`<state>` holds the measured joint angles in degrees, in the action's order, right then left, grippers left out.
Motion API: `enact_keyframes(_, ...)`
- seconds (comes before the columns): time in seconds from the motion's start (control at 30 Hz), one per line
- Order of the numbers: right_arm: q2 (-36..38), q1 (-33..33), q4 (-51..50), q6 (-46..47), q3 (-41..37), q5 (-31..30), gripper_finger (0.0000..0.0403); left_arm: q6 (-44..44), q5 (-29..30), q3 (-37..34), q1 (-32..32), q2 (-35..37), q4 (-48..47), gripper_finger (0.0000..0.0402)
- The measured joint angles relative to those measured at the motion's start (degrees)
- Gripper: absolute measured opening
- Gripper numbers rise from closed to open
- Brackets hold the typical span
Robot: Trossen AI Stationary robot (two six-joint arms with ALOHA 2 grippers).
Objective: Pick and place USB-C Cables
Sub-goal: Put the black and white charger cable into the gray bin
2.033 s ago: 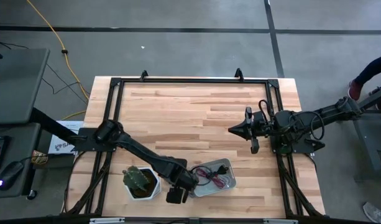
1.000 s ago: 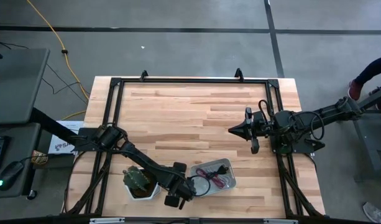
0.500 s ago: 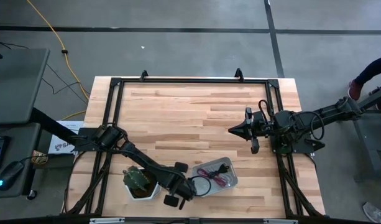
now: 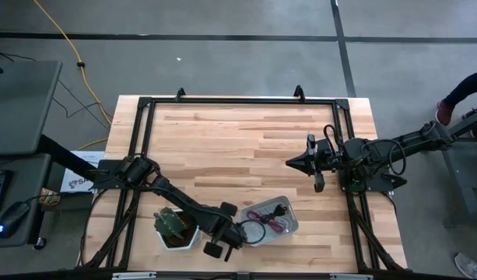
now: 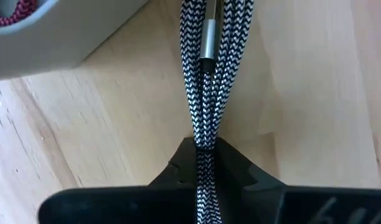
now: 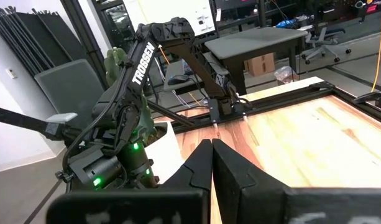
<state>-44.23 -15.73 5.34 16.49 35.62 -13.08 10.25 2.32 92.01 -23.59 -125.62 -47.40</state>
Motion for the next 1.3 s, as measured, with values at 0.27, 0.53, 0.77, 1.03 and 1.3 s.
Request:
enact_keyframes(0.27, 0.0, 0.0, 0.0, -0.02, 0.0, 0.0, 0.0, -8.83, -4.35, 2.63, 0.29, -0.3, -4.0, 0.0001)
enact_keyframes(0.53, 0.0, 0.0, -0.02, -0.37, 0.0, -0.19, 0.0, -13.02, -7.57, 7.49, 1.45, -0.28, -9.58, 0.0)
enact_keyframes(0.77, 0.0, 0.0, -0.04, -0.46, 0.0, -0.28, 0.0, -16.99, -8.11, 14.21, 1.6, -0.22, -17.14, 0.0)
enact_keyframes(1.03, 0.0, 0.0, -0.07, -0.46, 0.0, -0.28, 0.0, -20.96, -7.75, 18.96, 1.73, 0.07, -26.43, 0.0)
enact_keyframes(1.3, 0.0, 0.0, -0.23, -0.47, 0.0, -0.28, 0.0, -19.44, -5.45, 19.01, 4.34, 6.45, -24.63, 0.0)
